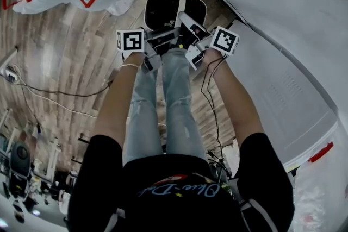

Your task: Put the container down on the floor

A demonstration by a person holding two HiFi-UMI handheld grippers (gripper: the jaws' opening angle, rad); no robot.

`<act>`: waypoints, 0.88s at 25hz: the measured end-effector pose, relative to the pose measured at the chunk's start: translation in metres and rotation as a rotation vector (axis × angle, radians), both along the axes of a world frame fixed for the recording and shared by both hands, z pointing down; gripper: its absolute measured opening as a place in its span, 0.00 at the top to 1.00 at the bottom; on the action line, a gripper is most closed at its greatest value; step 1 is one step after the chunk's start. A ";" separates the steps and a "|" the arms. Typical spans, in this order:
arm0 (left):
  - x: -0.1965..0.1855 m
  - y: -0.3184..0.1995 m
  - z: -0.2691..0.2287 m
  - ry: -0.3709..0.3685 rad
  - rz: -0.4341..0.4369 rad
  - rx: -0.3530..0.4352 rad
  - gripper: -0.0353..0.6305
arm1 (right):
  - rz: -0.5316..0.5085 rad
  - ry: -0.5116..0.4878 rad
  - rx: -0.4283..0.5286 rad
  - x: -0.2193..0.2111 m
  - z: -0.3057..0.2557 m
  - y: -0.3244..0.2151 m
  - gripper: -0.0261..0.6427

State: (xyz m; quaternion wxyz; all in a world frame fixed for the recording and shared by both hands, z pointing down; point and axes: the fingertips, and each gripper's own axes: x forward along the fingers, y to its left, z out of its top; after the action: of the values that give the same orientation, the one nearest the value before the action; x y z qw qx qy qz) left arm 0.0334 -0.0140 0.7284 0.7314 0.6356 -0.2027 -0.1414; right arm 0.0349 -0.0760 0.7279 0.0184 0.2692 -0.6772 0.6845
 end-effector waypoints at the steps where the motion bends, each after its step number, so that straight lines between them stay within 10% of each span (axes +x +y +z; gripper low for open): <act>1: -0.001 0.002 0.006 -0.006 -0.002 -0.009 0.86 | -0.006 0.009 -0.004 -0.001 0.005 0.001 0.88; 22: -0.004 0.024 0.063 -0.088 -0.041 -0.076 0.84 | -0.031 0.112 -0.136 -0.004 0.063 0.028 0.88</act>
State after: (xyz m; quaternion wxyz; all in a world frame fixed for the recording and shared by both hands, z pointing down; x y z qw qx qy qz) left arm 0.0296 0.0097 0.7909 0.7424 0.6085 -0.2529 -0.1207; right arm 0.0308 -0.0477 0.7905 0.0848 0.2946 -0.6311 0.7125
